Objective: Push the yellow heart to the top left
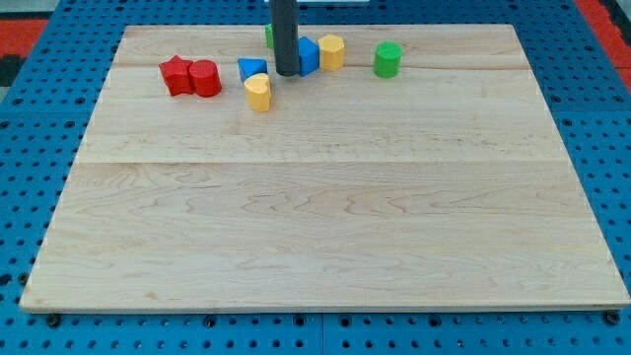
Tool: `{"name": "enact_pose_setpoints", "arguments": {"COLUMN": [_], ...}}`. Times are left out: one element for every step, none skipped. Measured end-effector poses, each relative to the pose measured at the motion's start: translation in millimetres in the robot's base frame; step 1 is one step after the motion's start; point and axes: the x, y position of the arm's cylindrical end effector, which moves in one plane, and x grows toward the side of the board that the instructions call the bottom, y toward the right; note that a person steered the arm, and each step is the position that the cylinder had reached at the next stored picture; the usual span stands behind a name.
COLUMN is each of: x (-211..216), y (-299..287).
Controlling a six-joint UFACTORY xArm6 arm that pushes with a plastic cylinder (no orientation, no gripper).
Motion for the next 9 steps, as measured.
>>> {"name": "enact_pose_setpoints", "arguments": {"x": [11, 38, 41, 54, 53, 46, 49, 60, 71], "y": [6, 7, -33, -64, -136, -201, -206, -206, -220]}}
